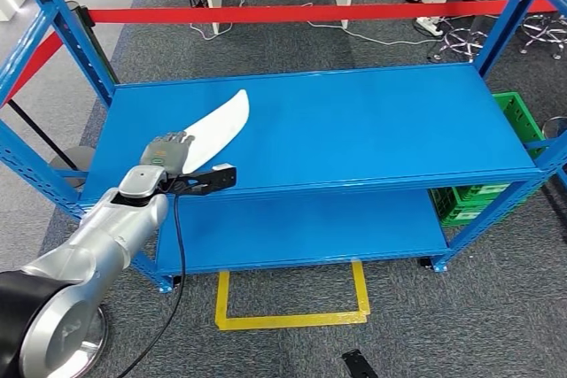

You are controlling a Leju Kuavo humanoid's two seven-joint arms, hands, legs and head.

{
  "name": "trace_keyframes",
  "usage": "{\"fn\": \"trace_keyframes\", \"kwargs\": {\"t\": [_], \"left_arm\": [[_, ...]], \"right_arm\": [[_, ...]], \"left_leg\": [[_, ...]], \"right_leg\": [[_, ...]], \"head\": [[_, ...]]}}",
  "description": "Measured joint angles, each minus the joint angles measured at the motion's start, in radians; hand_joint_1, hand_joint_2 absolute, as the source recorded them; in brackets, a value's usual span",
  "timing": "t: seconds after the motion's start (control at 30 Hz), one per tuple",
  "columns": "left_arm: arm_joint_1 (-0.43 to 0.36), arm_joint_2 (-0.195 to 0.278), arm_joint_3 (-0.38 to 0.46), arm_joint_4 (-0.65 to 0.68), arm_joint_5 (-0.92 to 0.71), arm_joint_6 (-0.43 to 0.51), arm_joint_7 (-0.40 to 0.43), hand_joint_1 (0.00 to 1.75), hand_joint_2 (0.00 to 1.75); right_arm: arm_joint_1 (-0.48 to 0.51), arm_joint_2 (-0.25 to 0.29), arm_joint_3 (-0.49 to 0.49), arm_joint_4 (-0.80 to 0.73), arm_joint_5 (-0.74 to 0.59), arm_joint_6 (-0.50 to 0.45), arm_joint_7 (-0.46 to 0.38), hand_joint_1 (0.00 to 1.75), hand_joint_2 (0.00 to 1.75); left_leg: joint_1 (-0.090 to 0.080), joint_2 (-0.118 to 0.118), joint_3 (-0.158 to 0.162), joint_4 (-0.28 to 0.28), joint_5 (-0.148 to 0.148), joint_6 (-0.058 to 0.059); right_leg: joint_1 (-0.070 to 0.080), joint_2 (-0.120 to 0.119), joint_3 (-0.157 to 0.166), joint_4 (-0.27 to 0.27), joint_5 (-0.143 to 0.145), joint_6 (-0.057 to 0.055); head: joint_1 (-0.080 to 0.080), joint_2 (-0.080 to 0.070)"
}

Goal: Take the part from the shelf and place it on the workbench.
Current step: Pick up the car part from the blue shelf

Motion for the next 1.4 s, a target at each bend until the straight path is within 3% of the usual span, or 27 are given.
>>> {"fn": "trace_keyframes", "kwargs": {"t": [0.23,0.37,1.4], "left_arm": [[0.002,0.0,0.0,0.0,0.0,-0.001,0.002,0.06,1.75],[0.002,0.0,0.001,0.0,0.0,-0.001,0.003,1.72,1.75],[-0.005,0.01,0.002,0.0,-0.006,-0.022,-0.019,1.75,1.75]], "right_arm": [[0.0,0.0,-0.01,0.0,0.001,0.0,-0.001,0.0,1.75],[0.0,0.0,-0.013,0.0,0.002,0.0,-0.002,0.0,1.75],[-0.001,0.0,-0.02,0.0,0.01,0.0,-0.005,0.0,1.75]], "left_leg": [[0.0,0.0,0.0,0.0,0.0,0.0],[0.0,0.0,0.0,0.0,0.0,0.0],[0.0,0.0,0.001,0.0,0.0,0.0]], "right_leg": [[0.0,0.0,0.0,0.0,0.0,0.0],[0.0,0.0,0.0,0.0,0.0,0.0],[0.0,-0.001,0.001,0.0,0.0,0.0]], "head": [[0.0,0.0],[0.0,0.0],[0.0,0.0]]}}
